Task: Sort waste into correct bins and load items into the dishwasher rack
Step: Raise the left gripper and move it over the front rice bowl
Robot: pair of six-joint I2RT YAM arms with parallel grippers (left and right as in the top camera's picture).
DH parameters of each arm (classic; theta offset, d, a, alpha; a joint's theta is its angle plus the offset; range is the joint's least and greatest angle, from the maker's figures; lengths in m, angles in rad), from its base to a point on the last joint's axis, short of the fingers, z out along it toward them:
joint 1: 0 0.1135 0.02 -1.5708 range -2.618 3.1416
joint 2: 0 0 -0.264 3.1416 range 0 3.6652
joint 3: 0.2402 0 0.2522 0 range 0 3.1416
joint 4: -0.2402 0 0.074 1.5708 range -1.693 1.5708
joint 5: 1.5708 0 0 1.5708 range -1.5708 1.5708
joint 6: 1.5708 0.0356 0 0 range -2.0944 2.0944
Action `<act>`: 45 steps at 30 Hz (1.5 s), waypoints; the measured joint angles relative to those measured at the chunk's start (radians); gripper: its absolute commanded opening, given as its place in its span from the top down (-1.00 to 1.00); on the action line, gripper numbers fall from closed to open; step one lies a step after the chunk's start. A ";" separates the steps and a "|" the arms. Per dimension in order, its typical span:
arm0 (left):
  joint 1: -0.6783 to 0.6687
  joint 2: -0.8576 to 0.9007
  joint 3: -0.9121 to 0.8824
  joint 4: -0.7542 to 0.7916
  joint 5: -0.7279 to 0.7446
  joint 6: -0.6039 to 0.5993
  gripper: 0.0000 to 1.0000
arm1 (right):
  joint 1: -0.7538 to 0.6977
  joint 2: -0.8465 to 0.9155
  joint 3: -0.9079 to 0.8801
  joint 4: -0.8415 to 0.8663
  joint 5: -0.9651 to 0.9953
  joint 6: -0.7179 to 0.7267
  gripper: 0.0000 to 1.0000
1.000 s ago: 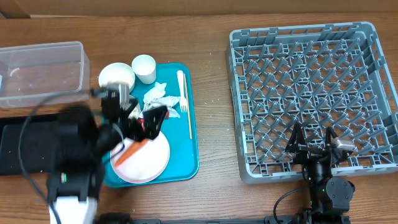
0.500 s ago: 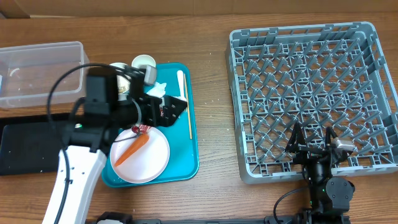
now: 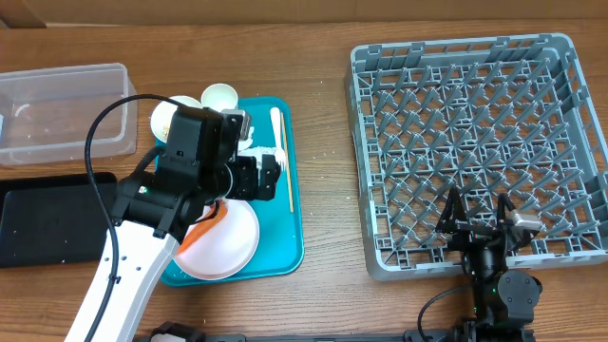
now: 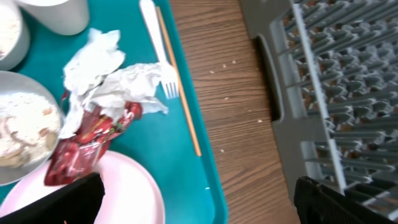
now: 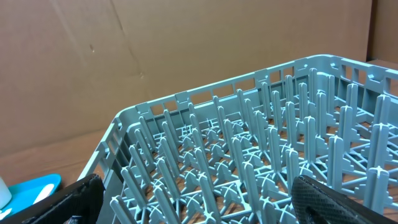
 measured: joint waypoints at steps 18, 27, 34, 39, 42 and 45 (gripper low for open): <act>0.000 0.129 0.000 -0.070 -0.325 -0.136 -0.99 | 0.000 0.000 0.000 0.000 0.000 0.000 -1.00; 0.000 0.129 0.000 -0.098 -0.406 -0.150 -1.00 | 0.000 0.000 0.000 0.000 0.000 0.000 -1.00; 0.000 0.129 0.000 -0.091 -0.578 -0.150 -1.00 | 0.000 0.000 0.000 0.001 0.000 0.000 -1.00; 0.015 0.129 0.000 -0.023 -0.571 -0.150 -1.00 | 0.000 0.000 0.000 0.000 0.000 0.000 -1.00; 0.050 0.129 0.000 0.049 -0.513 -0.137 -1.00 | 0.000 0.000 0.000 0.000 0.000 0.000 -1.00; 0.108 0.129 0.002 0.134 -0.393 -0.103 -1.00 | 0.000 0.000 0.000 0.000 0.000 0.000 -1.00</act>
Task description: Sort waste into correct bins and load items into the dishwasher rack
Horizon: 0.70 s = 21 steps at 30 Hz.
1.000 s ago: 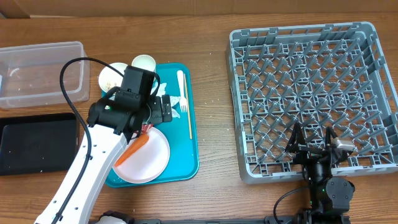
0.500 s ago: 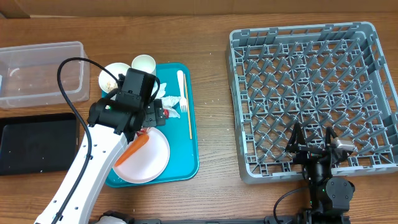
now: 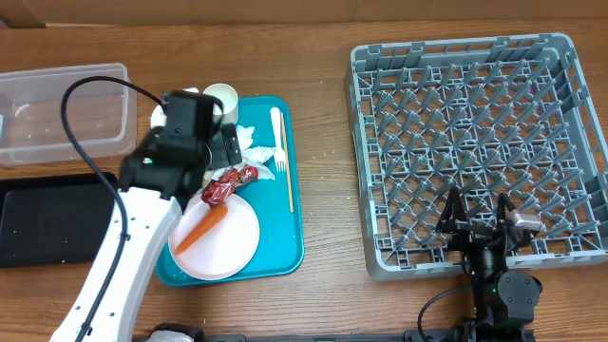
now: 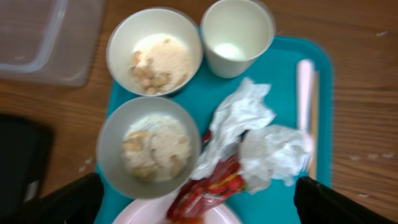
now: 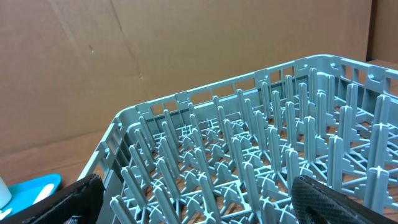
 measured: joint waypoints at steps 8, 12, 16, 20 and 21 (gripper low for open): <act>0.156 0.000 0.000 0.096 0.326 0.025 -1.00 | 0.000 0.000 0.000 0.000 0.000 0.000 -1.00; 0.166 0.000 0.000 0.070 0.397 0.025 -1.00 | 0.000 0.000 0.000 0.000 0.000 0.000 -1.00; 0.165 0.000 0.000 0.042 0.430 0.025 -1.00 | 0.000 0.000 0.000 0.000 0.000 0.000 -1.00; 0.165 0.000 0.000 0.013 0.444 0.025 -1.00 | 0.000 0.000 0.000 0.000 0.000 0.001 -1.00; 0.165 0.000 0.000 0.006 0.446 0.025 -1.00 | 0.000 0.000 0.000 0.000 0.000 0.000 -1.00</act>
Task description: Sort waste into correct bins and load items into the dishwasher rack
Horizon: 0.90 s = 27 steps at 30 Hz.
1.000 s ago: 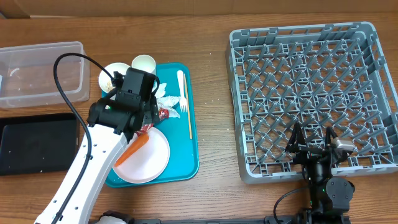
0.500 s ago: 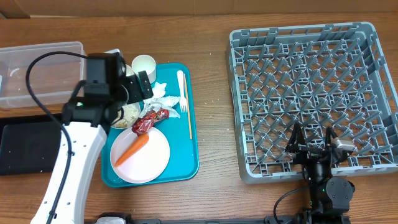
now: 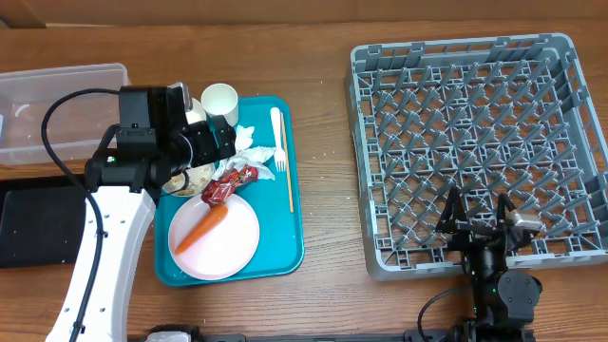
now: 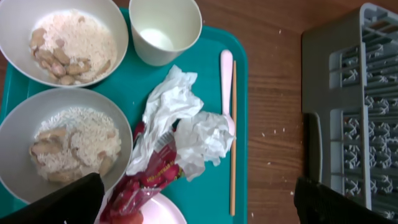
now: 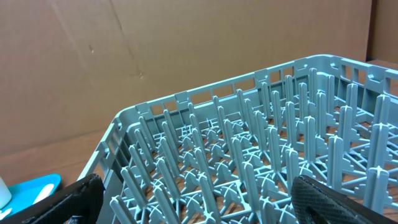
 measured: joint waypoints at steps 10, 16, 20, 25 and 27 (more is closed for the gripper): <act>0.000 0.000 0.000 -0.073 0.007 0.000 -1.00 | 0.000 0.000 0.000 0.000 0.000 0.000 -1.00; 0.000 0.000 0.000 -0.090 0.010 0.000 -1.00 | 0.000 0.000 0.000 0.000 0.000 0.000 -1.00; 0.000 0.000 0.000 -0.113 0.010 0.000 -1.00 | 0.000 0.000 0.000 0.001 0.000 0.000 -1.00; 0.000 0.000 0.000 -0.245 0.010 0.000 -1.00 | 0.000 0.000 0.000 0.000 0.000 0.000 -1.00; 0.000 0.000 0.000 -0.289 0.010 0.000 -1.00 | 0.000 0.000 0.000 0.000 0.000 0.000 -0.99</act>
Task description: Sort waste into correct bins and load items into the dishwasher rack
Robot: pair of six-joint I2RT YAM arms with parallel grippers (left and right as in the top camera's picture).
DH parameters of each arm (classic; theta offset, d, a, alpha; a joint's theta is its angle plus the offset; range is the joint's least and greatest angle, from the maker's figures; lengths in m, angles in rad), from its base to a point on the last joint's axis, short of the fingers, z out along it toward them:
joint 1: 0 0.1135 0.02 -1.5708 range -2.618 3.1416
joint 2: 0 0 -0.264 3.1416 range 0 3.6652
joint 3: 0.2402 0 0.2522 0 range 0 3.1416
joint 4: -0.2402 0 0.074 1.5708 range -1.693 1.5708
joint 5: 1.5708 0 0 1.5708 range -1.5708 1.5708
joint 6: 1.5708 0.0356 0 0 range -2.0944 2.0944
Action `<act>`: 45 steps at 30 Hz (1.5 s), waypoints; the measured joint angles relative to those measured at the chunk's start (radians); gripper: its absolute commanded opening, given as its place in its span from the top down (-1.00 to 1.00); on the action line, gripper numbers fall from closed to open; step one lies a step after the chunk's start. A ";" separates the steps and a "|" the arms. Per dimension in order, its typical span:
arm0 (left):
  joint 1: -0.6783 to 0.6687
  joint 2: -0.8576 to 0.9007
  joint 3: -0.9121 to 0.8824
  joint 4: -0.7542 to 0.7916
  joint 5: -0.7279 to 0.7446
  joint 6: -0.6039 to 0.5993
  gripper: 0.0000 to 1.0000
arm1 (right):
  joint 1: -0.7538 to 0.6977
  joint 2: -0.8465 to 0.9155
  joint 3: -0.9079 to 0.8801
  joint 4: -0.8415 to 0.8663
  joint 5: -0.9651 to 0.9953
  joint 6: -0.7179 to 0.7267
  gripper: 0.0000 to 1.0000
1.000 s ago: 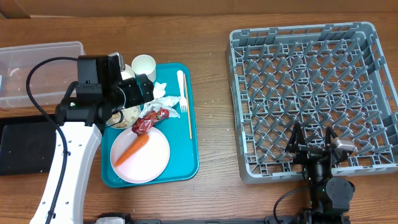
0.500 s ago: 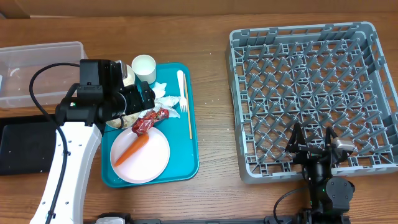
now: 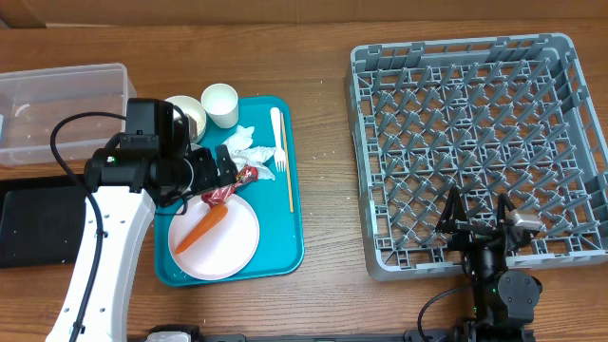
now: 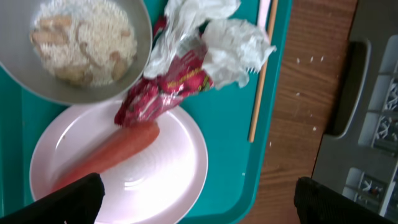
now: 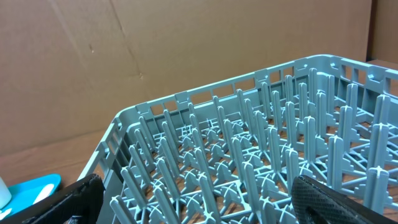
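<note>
A teal tray (image 3: pixel 295 242) holds a pink plate (image 3: pixel 236 249) with a carrot (image 3: pixel 201 226), a red wrapper (image 4: pixel 165 93), crumpled white napkins (image 3: pixel 249 144), a white fork (image 3: pixel 277 133) and a wooden chopstick (image 3: pixel 289 180). At its back stand a white cup (image 3: pixel 220 103) and two bowls of rice; one bowl (image 4: pixel 81 43) shows in the left wrist view. My left gripper (image 3: pixel 224 167) hangs open above the wrapper and the plate, holding nothing. My right gripper (image 3: pixel 478 215) rests open at the front edge of the grey dishwasher rack (image 3: pixel 475 123).
A clear plastic bin (image 3: pixel 57 109) stands at the back left. In front of it lies a black bin (image 3: pixel 43 223). Bare wooden table separates the tray from the rack. The rack has nothing in it.
My left gripper has moved from over the bowls and cup toward the front of the tray, and now looks down on the wrapper, carrot and plate. It stays open. The right arm has not moved.
My left gripper first hung open over the middle of the tray by the fork and wrapper. It then stood over the bowls and cup at the back, then over the bowls and napkins. It is now above the plate. Nothing on the tray has shifted.
</note>
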 measured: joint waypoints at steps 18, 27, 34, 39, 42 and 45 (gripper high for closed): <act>0.000 0.000 0.000 -0.066 0.000 0.000 -1.00 | 0.000 0.000 0.000 0.000 0.000 0.000 -1.00; -0.020 0.000 0.000 -0.066 -0.136 -0.029 -1.00 | 0.000 0.000 0.000 0.000 0.000 0.000 -0.99; -0.020 0.028 0.000 -0.061 -0.207 -0.080 -1.00 | 0.000 0.000 0.000 -0.001 0.000 0.000 -1.00; -0.020 0.084 0.000 -0.058 -0.196 -0.090 -1.00 | 0.000 0.000 0.000 -0.001 0.000 0.000 -1.00; -0.020 0.116 0.000 -0.057 -0.184 -0.098 -1.00 | 0.000 0.000 0.000 0.000 0.000 0.000 -1.00; -0.020 0.132 0.000 -0.058 -0.179 -0.099 -1.00 | 0.000 0.000 0.000 0.000 0.000 0.000 -1.00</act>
